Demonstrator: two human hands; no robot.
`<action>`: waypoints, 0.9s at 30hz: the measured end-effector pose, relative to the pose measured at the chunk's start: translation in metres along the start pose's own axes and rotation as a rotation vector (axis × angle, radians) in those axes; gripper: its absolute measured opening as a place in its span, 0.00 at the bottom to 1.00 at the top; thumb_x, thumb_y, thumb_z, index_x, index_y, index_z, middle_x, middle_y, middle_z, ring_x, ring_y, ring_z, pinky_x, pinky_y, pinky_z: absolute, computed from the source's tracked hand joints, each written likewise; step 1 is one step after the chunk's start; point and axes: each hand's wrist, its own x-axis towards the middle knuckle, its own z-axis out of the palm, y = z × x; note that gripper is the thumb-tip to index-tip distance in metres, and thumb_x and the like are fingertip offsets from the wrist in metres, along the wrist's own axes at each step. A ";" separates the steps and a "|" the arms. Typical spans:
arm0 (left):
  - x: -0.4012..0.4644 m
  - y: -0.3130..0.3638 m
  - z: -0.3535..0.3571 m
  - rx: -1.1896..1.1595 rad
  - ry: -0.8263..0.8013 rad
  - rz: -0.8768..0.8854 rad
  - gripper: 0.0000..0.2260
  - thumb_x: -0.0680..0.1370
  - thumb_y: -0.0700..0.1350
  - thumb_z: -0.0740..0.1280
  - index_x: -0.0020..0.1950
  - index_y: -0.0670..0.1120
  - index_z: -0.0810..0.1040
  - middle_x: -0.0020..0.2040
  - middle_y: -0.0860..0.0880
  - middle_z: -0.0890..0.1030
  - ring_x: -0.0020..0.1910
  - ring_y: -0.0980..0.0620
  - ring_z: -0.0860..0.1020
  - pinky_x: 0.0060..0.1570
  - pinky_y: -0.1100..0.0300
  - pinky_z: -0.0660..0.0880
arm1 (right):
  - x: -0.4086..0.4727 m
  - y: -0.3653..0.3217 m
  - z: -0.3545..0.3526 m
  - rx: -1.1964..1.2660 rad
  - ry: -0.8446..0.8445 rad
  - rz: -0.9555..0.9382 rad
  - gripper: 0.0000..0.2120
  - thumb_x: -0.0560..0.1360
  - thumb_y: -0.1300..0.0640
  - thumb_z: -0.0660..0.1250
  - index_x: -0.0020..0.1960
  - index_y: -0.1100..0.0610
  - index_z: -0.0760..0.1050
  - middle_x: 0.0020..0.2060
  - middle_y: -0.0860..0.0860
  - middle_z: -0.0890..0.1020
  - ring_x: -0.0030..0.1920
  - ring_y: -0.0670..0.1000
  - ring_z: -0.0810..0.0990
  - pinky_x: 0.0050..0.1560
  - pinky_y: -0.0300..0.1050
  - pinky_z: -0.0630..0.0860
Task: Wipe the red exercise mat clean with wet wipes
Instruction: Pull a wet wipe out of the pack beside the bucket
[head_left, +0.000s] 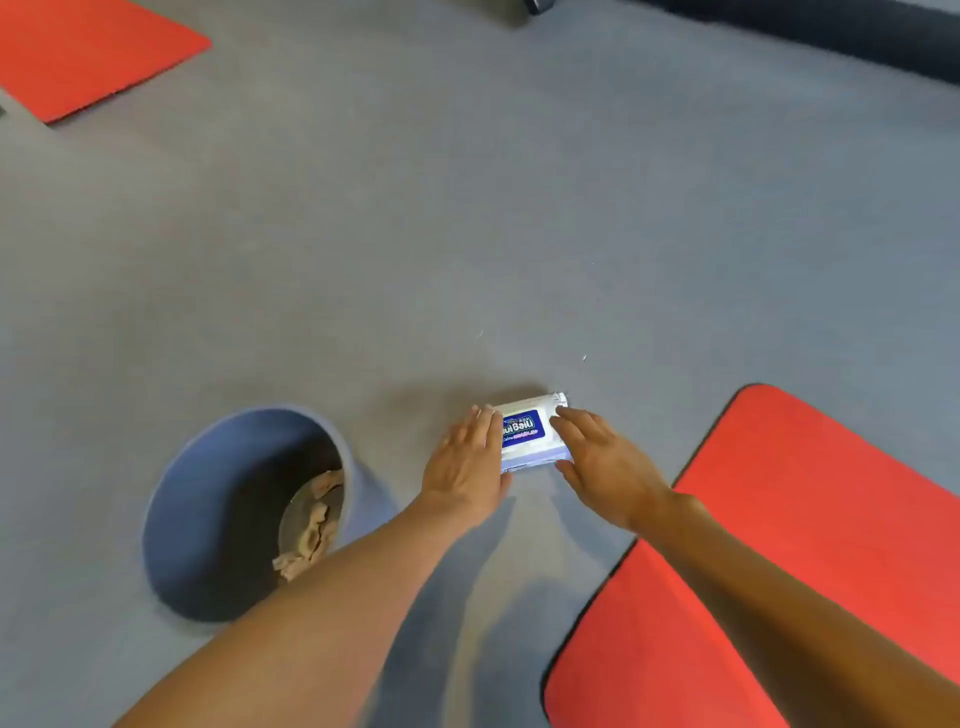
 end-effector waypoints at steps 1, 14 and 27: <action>0.005 0.001 0.013 0.034 0.005 -0.010 0.37 0.85 0.56 0.61 0.85 0.41 0.46 0.86 0.44 0.49 0.85 0.44 0.49 0.82 0.51 0.50 | 0.007 0.005 0.013 -0.002 0.014 -0.021 0.27 0.83 0.55 0.64 0.79 0.61 0.63 0.79 0.56 0.63 0.79 0.57 0.62 0.74 0.53 0.69; 0.053 -0.019 0.097 -0.281 0.141 -0.063 0.39 0.81 0.51 0.72 0.83 0.40 0.56 0.80 0.44 0.61 0.79 0.44 0.61 0.74 0.54 0.65 | 0.079 0.039 0.082 -0.060 -0.049 -0.058 0.35 0.81 0.37 0.61 0.81 0.51 0.58 0.76 0.51 0.64 0.76 0.55 0.58 0.72 0.56 0.65; 0.025 -0.002 0.095 -0.257 0.015 0.165 0.34 0.85 0.62 0.59 0.86 0.48 0.53 0.86 0.53 0.52 0.84 0.53 0.41 0.80 0.52 0.56 | 0.001 0.044 0.099 -0.145 0.222 -0.045 0.17 0.74 0.49 0.74 0.57 0.59 0.82 0.58 0.56 0.83 0.56 0.63 0.81 0.45 0.57 0.81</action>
